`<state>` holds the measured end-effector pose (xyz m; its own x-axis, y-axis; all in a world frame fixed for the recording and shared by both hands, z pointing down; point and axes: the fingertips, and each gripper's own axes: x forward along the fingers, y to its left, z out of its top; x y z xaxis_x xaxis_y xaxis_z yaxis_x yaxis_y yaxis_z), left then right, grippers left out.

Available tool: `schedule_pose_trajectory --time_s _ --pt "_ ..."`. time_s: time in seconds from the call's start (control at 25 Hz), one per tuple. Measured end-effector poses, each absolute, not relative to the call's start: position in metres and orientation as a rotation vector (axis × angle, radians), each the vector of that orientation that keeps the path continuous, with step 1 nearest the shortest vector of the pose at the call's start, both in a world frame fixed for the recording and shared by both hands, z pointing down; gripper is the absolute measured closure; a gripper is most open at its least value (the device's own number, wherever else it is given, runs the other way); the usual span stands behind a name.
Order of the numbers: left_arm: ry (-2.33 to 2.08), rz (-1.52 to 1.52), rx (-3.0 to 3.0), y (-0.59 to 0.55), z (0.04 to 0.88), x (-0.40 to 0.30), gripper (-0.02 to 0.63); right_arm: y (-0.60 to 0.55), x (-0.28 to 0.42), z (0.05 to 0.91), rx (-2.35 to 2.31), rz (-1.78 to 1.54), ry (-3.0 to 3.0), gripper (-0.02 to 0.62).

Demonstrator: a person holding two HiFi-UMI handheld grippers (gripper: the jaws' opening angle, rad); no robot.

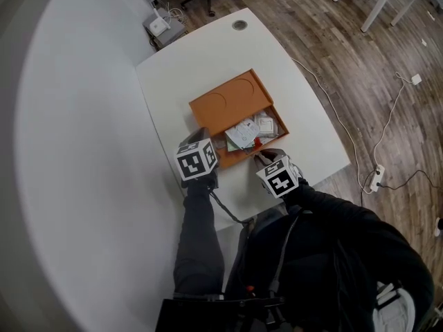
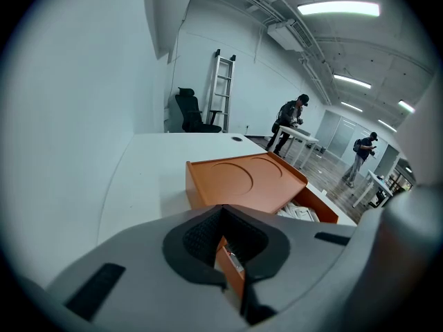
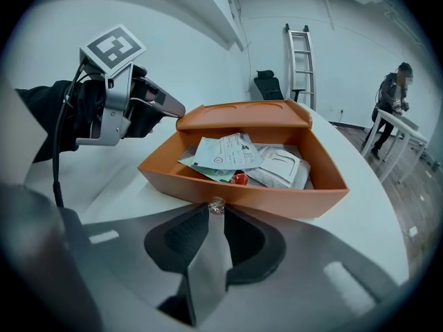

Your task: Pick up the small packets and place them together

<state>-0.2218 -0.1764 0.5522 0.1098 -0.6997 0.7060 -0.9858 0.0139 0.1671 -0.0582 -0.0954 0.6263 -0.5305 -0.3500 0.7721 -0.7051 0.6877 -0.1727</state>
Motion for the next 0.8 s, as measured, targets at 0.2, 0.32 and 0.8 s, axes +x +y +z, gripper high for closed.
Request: schedule_pose_trajectory --time_s 0.2,0.32,0.8 --pt "-1.653 0.572 1.743 -0.177 0.551 -0.220 0.612 -0.086 -0.051 0.624 0.790 0.646 -2.157 0.526" --pt "-1.654 0.570 1.740 -0.177 0.552 -0.221 0.611 -0.086 -0.050 0.622 0.788 0.635 -2.166 0.525" --pt "-1.675 0.550 1.728 -0.177 0.552 -0.220 0.612 -0.087 -0.043 0.614 0.685 0.750 -2.215 0.460"
